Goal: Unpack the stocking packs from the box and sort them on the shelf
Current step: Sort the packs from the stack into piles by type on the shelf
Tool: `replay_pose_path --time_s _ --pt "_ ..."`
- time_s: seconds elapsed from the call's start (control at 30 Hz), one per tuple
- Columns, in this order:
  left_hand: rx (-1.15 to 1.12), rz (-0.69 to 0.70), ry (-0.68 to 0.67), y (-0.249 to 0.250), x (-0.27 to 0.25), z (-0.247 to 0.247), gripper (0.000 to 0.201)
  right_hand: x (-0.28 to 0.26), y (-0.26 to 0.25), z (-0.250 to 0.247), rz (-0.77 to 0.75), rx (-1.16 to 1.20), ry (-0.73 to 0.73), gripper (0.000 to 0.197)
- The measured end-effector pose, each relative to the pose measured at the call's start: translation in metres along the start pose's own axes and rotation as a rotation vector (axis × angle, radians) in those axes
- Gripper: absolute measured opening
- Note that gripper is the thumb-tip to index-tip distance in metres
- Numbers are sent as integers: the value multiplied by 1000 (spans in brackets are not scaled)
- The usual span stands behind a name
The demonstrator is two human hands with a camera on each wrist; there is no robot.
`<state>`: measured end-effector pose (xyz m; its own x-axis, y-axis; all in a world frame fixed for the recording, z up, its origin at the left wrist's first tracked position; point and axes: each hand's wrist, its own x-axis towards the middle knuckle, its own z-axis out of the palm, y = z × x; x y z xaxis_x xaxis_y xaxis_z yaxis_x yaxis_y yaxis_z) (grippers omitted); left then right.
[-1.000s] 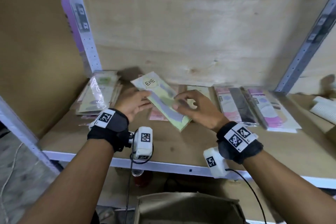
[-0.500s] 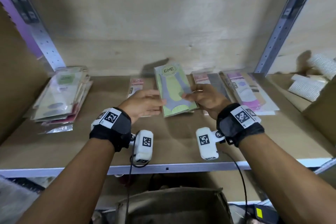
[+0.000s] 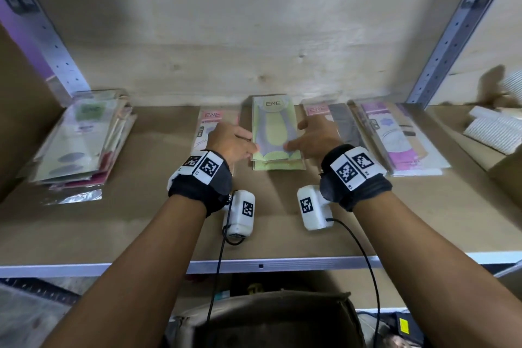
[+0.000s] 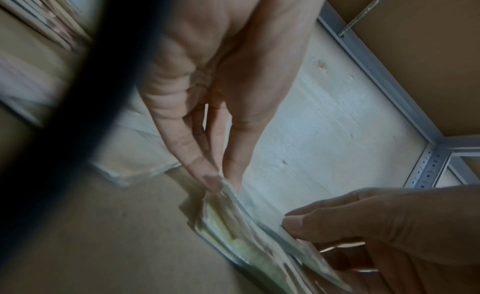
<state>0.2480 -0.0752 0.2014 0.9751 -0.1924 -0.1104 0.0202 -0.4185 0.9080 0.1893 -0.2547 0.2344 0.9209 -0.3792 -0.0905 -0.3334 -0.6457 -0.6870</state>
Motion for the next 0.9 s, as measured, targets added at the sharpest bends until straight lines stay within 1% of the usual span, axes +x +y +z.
replay_pose_path --time_s 0.07,0.13,0.2,0.3,0.33,0.4,0.6,0.7,0.73,0.8,0.83,0.9 --pt "30 -20 -7 1 2 2 35 -2 -1 1 2 -84 3 60" --pt "58 -34 -36 3 3 4 33 -3 -1 1 14 -106 4 61" --pt "110 -39 -72 5 3 4 32 -4 -3 2 18 -125 -2 58" --pt "125 -42 -65 5 2 5 26 -5 -5 3 15 -180 -42 37" --pt "121 -44 -58 5 1 5 24 -5 -6 3 15 -195 -56 35" --pt "130 -48 -56 4 0 5 23 -5 -7 3 12 -210 -67 35" --pt "146 -49 -55 3 1 5 22 -2 -5 5 9 -226 -92 48" --pt "147 -52 -61 4 -1 5 22 -1 -4 4 1 -243 -94 44" --pt "148 -57 -61 5 -2 3 25 -2 -4 4 -6 -248 -85 41" --pt "151 -66 -24 7 -6 -6 37 -6 -6 4 -54 -272 -31 41" --pt "150 -51 17 8 -8 -14 40 -8 -8 5 -106 -293 11 42" --pt "124 8 126 10 -13 -37 33 -13 -16 7 -233 -302 73 43"
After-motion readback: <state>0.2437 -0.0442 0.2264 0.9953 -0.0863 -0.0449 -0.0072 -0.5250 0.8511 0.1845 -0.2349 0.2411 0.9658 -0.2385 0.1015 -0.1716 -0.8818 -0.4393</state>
